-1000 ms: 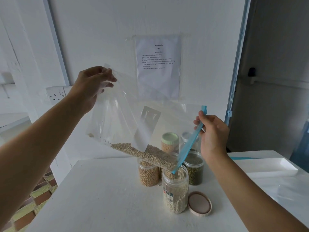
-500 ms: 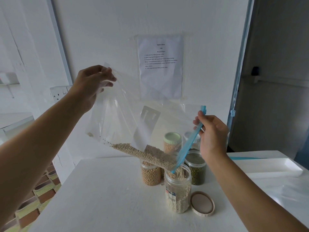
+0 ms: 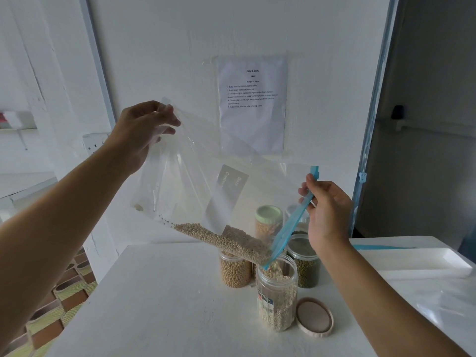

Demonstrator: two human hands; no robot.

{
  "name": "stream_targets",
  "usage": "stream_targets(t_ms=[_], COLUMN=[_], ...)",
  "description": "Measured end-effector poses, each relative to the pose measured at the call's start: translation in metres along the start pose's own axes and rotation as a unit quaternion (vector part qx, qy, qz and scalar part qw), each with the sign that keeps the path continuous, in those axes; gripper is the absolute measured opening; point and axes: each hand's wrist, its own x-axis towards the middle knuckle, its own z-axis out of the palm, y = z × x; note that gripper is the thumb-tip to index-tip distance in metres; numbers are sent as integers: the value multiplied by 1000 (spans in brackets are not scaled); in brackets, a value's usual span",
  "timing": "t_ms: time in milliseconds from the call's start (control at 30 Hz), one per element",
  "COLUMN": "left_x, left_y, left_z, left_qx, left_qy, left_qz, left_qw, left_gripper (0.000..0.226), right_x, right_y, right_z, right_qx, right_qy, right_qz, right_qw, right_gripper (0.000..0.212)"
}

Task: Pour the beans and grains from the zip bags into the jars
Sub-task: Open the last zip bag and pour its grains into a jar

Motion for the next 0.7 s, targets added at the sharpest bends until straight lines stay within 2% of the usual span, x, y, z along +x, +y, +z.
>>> stream_targets(t_ms=[700], left_x=[1], left_y=[10], left_z=[-5], left_qx=[-5], left_qy=[-5], left_qz=[8], left_qw=[1000], left_gripper=[17], right_x=[-2], right_y=[-6], right_z=[4], right_qx=[15], right_qy=[-18], right_qz=[-5], right_qw=[1000], right_gripper=[15])
